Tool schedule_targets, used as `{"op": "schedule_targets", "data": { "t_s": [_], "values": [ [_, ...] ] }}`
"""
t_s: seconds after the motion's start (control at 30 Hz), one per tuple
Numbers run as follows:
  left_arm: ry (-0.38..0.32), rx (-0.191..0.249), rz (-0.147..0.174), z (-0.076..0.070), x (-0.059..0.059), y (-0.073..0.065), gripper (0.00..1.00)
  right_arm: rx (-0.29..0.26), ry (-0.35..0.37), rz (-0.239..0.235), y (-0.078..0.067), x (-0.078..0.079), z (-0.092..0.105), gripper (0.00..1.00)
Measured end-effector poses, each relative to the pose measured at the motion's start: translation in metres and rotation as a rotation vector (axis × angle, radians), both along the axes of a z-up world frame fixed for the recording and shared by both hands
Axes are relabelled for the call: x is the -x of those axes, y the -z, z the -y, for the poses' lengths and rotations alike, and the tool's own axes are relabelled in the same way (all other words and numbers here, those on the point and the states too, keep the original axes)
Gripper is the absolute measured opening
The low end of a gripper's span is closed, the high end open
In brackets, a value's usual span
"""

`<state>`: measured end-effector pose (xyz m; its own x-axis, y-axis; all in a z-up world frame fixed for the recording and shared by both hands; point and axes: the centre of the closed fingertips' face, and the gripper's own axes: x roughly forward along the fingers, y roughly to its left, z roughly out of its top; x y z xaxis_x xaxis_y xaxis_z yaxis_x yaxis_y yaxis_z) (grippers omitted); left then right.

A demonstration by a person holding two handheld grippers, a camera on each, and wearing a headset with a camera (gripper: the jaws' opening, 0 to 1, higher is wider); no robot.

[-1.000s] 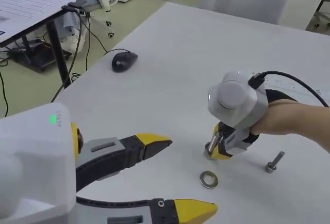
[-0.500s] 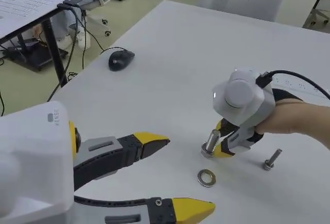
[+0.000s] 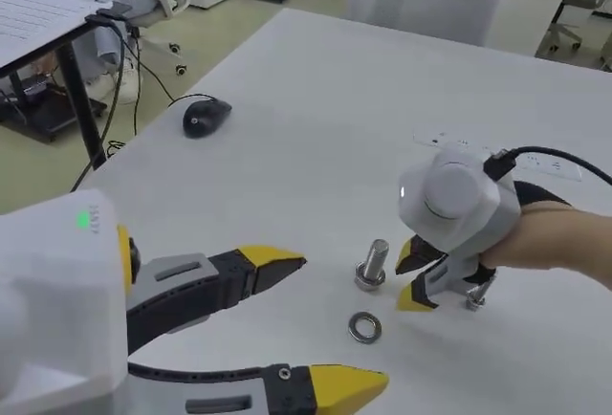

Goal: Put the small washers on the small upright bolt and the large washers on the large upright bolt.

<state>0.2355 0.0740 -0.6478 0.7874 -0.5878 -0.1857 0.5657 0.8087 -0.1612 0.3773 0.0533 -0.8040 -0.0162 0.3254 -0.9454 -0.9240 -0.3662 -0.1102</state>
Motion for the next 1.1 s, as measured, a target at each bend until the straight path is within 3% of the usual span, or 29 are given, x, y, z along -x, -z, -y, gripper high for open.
{"op": "schedule_targets", "data": {
  "t_s": [0.57,1.1],
  "values": [
    [-0.012,-0.004,0.017,-0.002,0.008,-0.005,0.59,0.023,-0.022,-0.054,0.014,0.034,-0.005,0.26],
    [-0.034,-0.001,0.027,-0.010,0.010,-0.009,0.59,0.028,-0.032,-0.070,0.019,0.041,-0.015,0.30]
  ]
}}
